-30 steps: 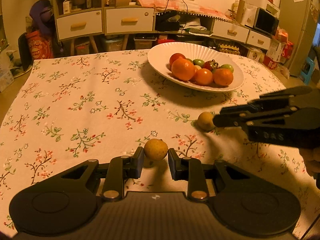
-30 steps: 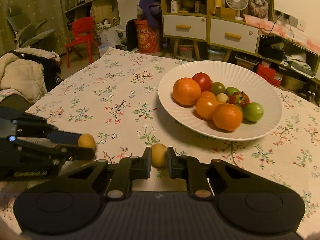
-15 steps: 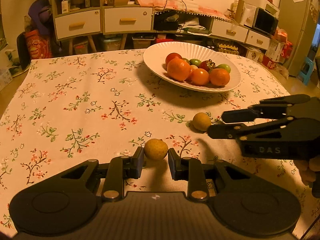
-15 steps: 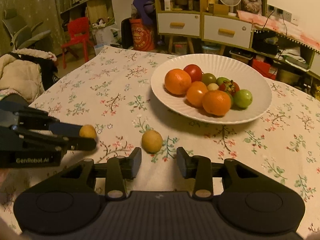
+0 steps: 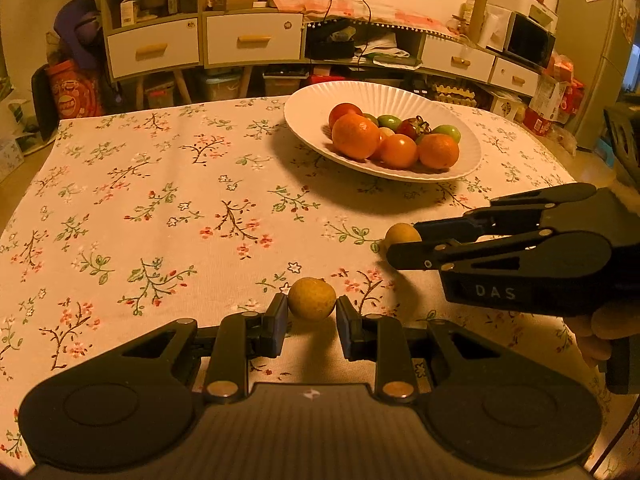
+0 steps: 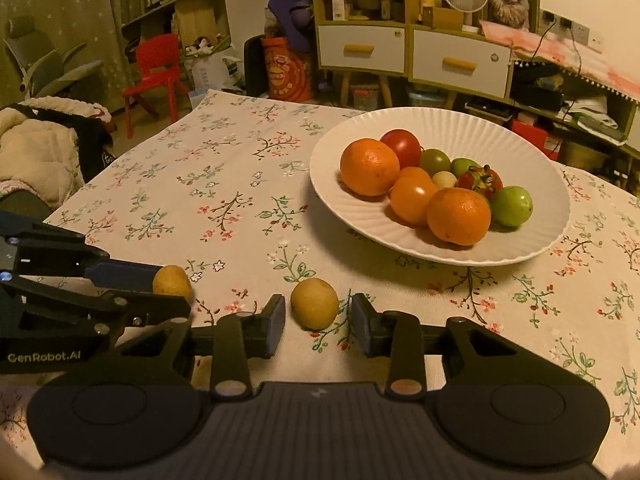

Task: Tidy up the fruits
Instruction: 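Carry both small brown fruits with both tools over the plate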

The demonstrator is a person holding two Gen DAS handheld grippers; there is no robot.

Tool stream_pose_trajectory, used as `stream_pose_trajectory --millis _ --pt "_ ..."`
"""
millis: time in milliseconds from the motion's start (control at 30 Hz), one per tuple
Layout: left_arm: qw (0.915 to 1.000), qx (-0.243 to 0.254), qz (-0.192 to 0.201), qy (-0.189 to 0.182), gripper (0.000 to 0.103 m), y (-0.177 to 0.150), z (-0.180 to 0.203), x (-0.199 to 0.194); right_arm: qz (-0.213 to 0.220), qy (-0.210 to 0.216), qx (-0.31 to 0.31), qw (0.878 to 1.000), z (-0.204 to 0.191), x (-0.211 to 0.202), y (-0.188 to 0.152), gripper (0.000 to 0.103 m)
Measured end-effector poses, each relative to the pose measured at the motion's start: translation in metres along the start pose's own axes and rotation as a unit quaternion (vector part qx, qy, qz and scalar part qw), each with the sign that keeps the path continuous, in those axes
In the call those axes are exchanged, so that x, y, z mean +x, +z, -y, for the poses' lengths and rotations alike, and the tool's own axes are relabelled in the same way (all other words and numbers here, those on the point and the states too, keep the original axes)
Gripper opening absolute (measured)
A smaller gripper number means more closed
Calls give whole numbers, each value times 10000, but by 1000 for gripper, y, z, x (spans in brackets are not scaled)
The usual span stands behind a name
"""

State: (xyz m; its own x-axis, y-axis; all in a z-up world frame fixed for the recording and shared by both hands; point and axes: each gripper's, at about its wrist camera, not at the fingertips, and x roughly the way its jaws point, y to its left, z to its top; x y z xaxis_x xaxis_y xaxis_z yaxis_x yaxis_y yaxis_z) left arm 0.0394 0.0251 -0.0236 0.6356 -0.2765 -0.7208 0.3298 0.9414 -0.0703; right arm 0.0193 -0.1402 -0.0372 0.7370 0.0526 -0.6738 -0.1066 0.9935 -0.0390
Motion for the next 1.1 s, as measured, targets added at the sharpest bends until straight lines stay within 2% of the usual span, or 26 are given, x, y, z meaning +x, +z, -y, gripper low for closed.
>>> stream_pose_trajectory --millis 533,833,1100 --pt "9996 42 215 -162 15 18 14 -3 66 -32 -245 9997 1 -28 8 23" --pt "9987 33 409 -296 15 41 29 0 369 -204 -217 9989 23 -47 27 23" --pt "9976 -72 594 -347 15 70 28 8 624 -379 -2 9973 50 -46 43 23"
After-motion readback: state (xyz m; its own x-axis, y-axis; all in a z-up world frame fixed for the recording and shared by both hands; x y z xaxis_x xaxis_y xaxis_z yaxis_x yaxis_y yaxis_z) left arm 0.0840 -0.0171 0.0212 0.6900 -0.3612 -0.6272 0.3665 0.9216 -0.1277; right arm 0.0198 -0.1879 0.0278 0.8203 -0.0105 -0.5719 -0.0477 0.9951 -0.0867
